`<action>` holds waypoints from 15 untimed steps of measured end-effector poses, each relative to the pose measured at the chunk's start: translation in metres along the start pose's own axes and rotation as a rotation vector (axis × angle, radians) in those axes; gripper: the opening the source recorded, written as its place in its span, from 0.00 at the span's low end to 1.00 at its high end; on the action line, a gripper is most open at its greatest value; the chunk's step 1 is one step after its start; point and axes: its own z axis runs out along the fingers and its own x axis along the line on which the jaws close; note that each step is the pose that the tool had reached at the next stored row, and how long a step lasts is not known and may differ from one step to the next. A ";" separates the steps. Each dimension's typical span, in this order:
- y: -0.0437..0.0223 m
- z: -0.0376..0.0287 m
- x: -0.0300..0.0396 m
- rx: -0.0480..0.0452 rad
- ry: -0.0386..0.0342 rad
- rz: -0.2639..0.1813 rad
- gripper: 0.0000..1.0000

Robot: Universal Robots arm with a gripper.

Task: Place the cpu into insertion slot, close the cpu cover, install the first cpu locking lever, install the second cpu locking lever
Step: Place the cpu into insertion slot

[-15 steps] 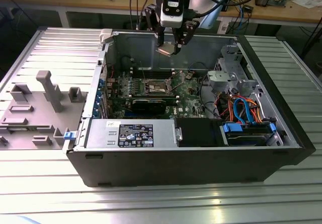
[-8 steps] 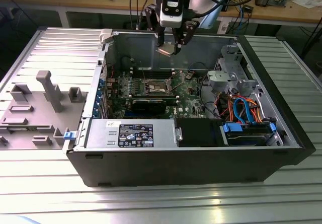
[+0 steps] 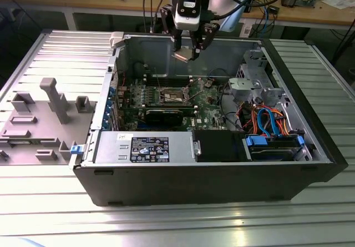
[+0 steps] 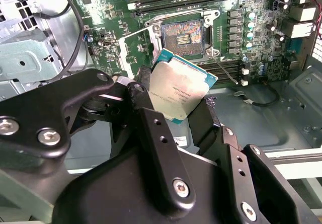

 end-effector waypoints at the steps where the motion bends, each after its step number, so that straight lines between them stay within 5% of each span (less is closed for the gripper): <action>1: 0.0000 0.0000 0.0000 0.0000 0.0000 0.000 0.54; 15: 0.0000 0.0000 0.0000 -0.0002 -0.0012 0.014 0.54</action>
